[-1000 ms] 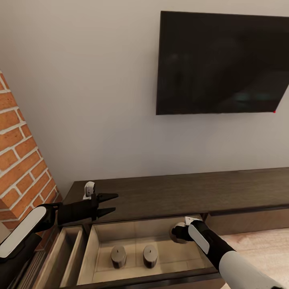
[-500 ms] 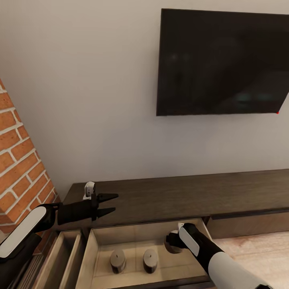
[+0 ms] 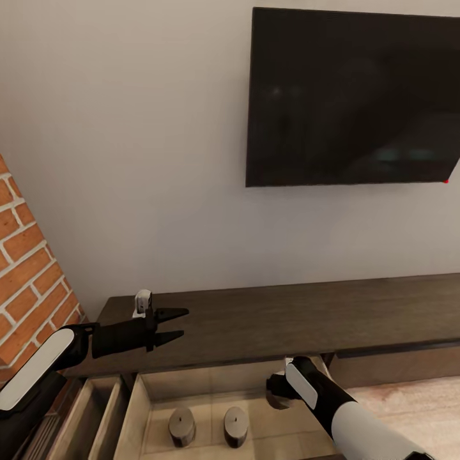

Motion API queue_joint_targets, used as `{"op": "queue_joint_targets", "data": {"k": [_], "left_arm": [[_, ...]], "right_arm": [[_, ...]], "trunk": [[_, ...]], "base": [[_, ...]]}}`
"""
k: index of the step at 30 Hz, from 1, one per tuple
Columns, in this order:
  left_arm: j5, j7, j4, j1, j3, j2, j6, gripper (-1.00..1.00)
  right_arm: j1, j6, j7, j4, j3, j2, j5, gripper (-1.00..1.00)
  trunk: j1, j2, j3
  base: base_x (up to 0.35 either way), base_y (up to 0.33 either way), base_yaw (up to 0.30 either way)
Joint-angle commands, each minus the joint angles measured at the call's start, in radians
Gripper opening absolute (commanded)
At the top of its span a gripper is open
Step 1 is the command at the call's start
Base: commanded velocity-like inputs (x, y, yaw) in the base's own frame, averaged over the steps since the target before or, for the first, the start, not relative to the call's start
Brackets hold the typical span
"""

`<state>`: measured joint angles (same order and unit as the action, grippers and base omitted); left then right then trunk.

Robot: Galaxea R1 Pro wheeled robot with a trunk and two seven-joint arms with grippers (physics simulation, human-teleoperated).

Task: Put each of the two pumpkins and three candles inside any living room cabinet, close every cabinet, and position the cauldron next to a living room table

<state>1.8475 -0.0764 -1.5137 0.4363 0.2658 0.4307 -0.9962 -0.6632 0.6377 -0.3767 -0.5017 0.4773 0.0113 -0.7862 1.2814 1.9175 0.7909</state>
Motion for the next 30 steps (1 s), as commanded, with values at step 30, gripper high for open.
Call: {"op": "queue_joint_targets", "data": {"k": [30], "left_arm": [[0.010,-0.008,-0.008,0.001,0.001,0.000,-0.001,1.00]], "right_arm": [[-0.017,-0.007,-0.029,0.038,0.006,-0.001,-0.008,-1.00]], "trunk": [[0.088,0.161,0.073]], "base": [[0.001,-0.001,0.000]]}}
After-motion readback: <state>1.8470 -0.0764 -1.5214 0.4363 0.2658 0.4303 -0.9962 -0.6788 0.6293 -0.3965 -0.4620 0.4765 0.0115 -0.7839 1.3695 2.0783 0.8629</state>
